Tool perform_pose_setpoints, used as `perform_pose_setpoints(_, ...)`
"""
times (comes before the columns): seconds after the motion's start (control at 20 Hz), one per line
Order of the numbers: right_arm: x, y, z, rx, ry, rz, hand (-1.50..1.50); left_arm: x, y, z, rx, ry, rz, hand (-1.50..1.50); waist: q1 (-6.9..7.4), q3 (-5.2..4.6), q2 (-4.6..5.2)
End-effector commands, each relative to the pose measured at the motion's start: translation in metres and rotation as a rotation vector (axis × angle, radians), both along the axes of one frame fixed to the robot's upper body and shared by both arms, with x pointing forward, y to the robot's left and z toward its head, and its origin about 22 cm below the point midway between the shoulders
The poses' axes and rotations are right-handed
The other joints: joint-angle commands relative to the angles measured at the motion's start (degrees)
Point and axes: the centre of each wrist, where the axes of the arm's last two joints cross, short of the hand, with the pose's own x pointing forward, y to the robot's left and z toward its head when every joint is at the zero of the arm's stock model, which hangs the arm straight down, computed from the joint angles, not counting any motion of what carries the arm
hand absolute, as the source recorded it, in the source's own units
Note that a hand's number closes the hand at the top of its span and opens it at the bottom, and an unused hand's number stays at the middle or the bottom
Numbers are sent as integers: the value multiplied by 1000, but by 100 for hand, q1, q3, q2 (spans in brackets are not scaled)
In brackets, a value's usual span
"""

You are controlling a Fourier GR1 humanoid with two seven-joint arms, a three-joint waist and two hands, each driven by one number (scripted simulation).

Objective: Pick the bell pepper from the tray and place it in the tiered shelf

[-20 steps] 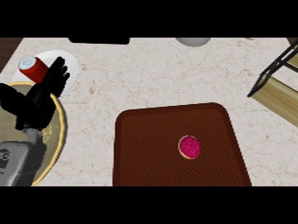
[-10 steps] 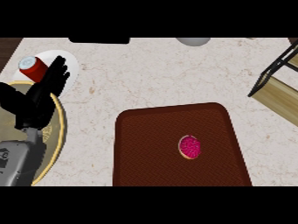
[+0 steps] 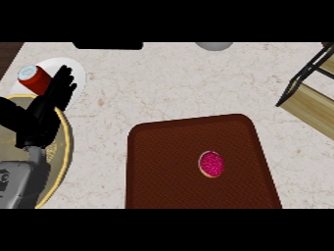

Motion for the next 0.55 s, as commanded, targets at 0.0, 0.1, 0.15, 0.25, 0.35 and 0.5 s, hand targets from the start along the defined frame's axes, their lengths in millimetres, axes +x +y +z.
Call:
perform_pose_setpoints(0.0,-19,-8,6,81,-56,188,-150,-5,10,-6,-2,10,26,0,-172,18,-47)
perform_pose_setpoints(0.1,-11,-5,2,85,-69,217,-150,-1,12,-5,-4,-2,23,0,-167,23,-12)
perform_pose_setpoints(0.15,-16,-6,10,69,-68,219,-150,-1,10,4,-4,-2,28,0,-188,40,-68)
perform_pose_setpoints(0.25,-11,-3,10,46,-102,254,-150,-3,16,-1,0,-2,39,0,-206,36,-61)
perform_pose_setpoints(0.35,-13,-3,15,17,-119,248,-150,-8,19,-6,-21,12,42,0,-187,41,-75)
perform_pose_setpoints(0.5,-9,0,10,-15,-120,284,-150,-11,14,-15,-18,14,43,0,-261,42,-52)
